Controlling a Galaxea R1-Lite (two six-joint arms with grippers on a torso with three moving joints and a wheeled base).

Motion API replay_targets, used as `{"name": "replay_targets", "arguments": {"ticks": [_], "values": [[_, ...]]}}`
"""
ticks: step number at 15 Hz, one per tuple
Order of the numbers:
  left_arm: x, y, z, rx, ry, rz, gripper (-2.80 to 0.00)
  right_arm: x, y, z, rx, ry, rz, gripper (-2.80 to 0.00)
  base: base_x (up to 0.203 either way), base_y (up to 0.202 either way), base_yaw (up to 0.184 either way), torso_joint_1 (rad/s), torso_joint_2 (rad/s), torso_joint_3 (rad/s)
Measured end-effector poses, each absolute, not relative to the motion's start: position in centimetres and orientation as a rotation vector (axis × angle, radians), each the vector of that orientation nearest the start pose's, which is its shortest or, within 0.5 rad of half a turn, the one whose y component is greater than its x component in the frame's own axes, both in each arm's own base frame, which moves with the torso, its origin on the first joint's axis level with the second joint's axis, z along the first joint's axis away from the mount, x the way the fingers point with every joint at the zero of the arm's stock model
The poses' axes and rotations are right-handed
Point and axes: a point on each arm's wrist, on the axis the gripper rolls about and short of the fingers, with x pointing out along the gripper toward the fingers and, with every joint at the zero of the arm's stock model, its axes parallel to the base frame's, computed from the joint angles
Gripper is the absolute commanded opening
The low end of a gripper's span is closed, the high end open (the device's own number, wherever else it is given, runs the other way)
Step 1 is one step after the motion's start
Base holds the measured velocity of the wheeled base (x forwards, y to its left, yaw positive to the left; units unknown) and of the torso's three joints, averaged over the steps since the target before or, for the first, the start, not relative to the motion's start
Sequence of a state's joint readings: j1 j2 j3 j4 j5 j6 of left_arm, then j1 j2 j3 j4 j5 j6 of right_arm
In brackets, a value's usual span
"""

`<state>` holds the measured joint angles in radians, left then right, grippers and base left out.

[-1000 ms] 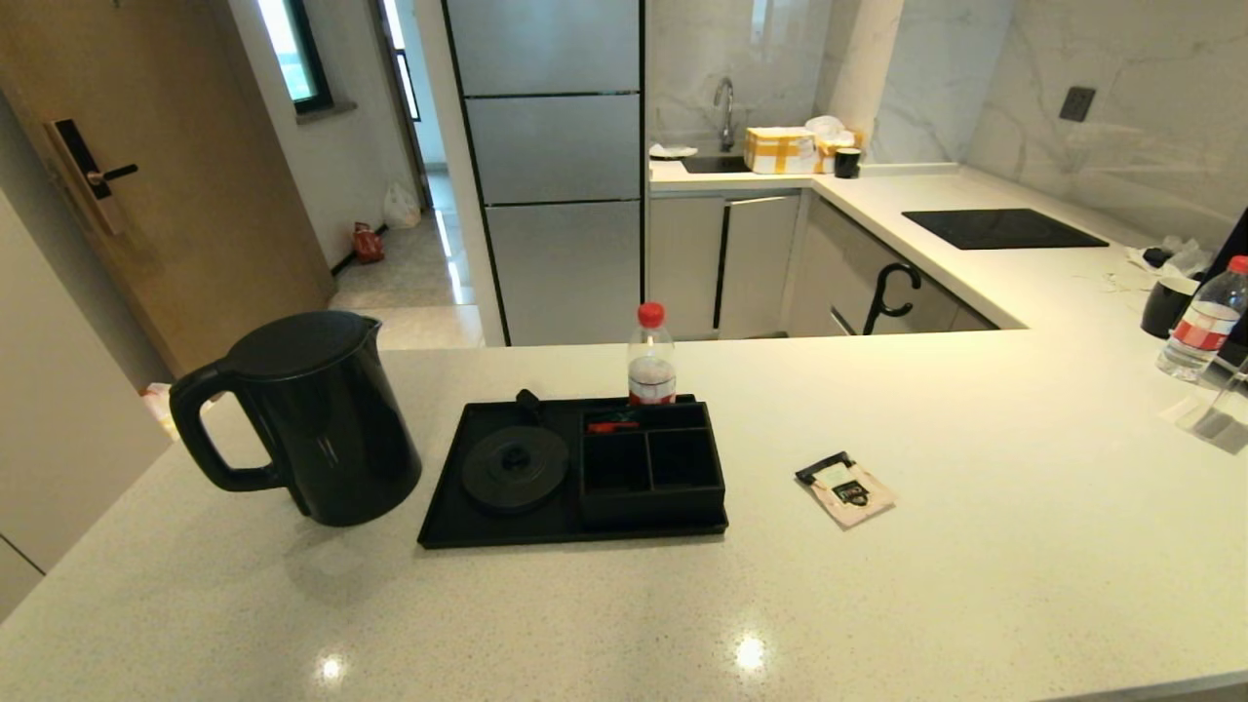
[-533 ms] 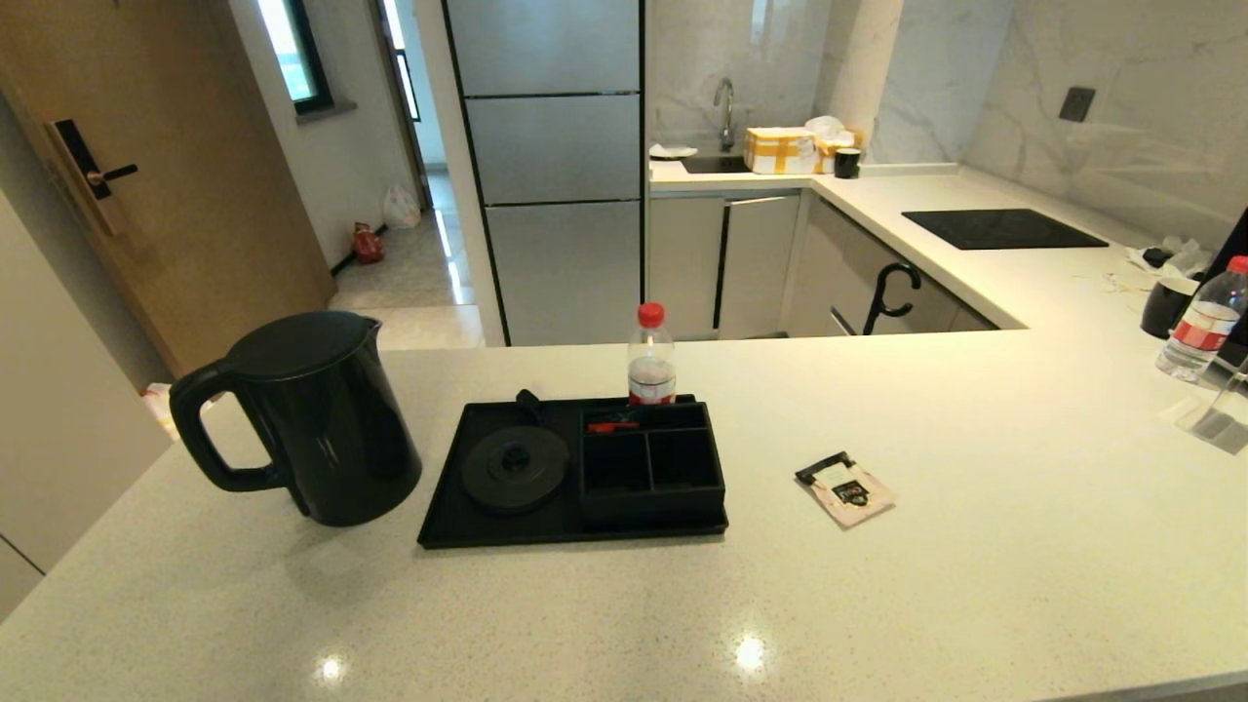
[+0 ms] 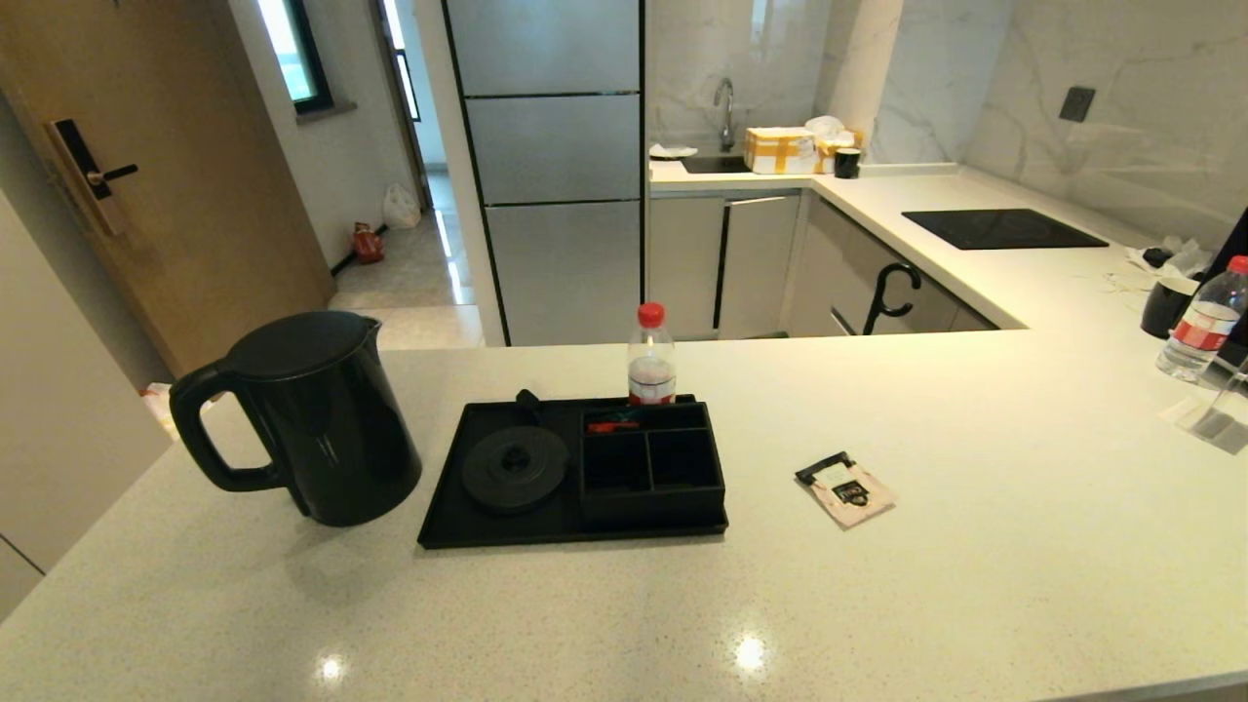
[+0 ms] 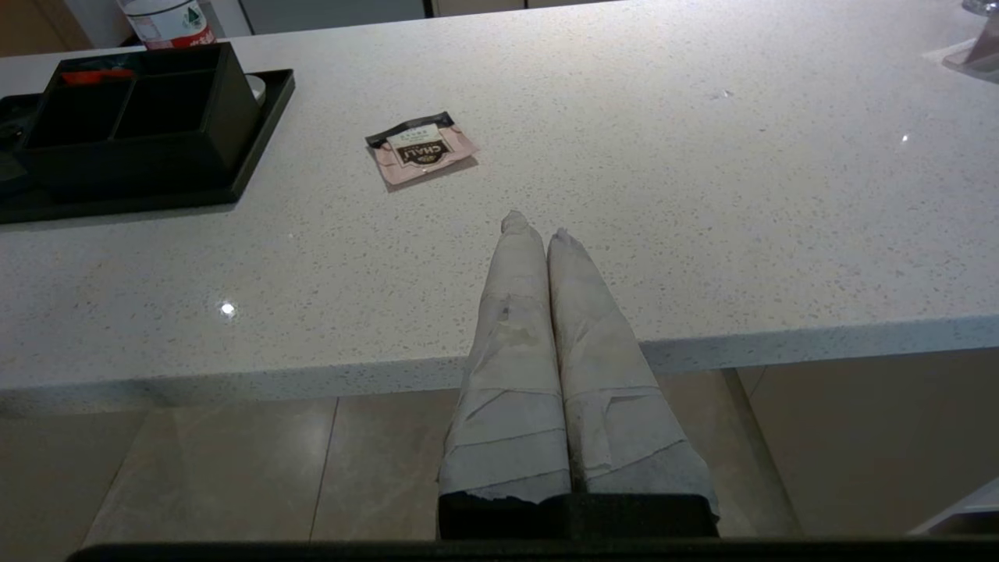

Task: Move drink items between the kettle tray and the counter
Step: Return the kettle to its original position

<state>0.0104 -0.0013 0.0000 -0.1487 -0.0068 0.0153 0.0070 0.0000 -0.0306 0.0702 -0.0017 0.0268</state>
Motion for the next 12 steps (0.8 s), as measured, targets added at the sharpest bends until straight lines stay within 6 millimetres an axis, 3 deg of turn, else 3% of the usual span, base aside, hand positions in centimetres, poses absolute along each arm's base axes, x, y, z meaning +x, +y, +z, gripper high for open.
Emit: {"name": "replay_targets", "arguments": {"ticks": [9,11,12], "values": [[-2.4,-0.1,9.3,0.078,-0.144,-0.008,-2.8,-2.5,0.0,7.7,0.027,0.039,0.005,-2.8,0.0,0.0,0.0,0.0,0.0,0.0],[-2.5,-0.1,10.9,0.08,-0.131,-0.011,-2.8,-2.5,0.0,7.7,0.027,0.039,0.006,-2.8,0.0,0.0,0.0,0.0,0.0,0.0],[-2.7,-0.1,12.6,0.076,-0.147,-0.009,-2.8,-2.5,0.0,7.7,0.027,0.039,0.005,-2.8,0.0,0.0,0.0,0.0,0.0,0.0]]}}
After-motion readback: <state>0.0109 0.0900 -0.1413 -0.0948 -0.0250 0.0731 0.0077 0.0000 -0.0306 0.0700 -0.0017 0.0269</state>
